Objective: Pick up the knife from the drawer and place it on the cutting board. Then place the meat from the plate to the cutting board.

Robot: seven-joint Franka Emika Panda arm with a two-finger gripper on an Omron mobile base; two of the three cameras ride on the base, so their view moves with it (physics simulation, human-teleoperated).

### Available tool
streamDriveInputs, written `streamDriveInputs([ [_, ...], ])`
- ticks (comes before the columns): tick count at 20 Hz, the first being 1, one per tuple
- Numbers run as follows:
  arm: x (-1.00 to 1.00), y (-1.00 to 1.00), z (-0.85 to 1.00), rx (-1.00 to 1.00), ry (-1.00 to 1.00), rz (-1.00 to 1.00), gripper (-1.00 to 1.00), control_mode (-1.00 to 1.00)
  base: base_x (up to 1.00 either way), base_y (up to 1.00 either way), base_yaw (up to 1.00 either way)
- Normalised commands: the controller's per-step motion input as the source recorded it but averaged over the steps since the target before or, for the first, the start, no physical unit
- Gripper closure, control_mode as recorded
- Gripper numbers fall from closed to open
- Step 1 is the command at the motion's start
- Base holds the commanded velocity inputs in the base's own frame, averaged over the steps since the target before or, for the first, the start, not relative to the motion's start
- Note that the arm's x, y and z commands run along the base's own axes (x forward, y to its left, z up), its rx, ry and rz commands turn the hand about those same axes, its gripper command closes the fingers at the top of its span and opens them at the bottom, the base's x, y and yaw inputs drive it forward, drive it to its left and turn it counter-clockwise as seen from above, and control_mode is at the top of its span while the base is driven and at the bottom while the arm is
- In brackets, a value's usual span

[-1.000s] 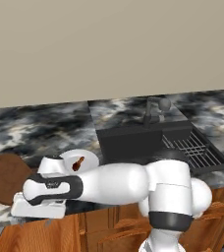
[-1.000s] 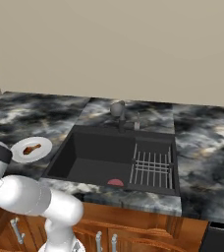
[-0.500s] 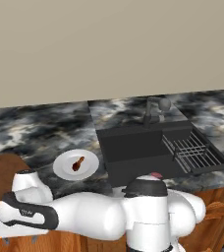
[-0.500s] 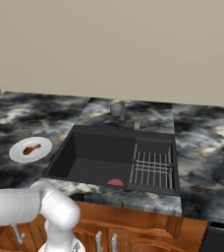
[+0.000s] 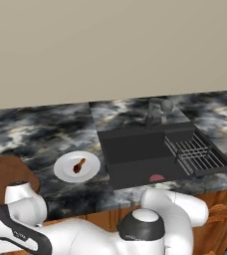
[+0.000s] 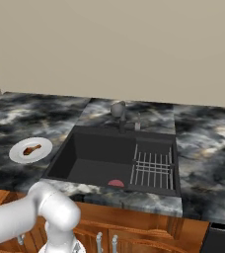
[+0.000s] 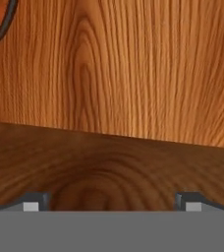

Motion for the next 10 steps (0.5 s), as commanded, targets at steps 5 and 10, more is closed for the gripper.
streamDriveInputs([
  [5,0.00,-0.02,-0.38,0.00,0.07,0.00,-1.00,-1.00,0.00,0.00,0.00],
  [10,-0.02,0.00,-0.26,0.00,0.06,0.00,-1.00,-1.00,0.00,0.00,0.00],
])
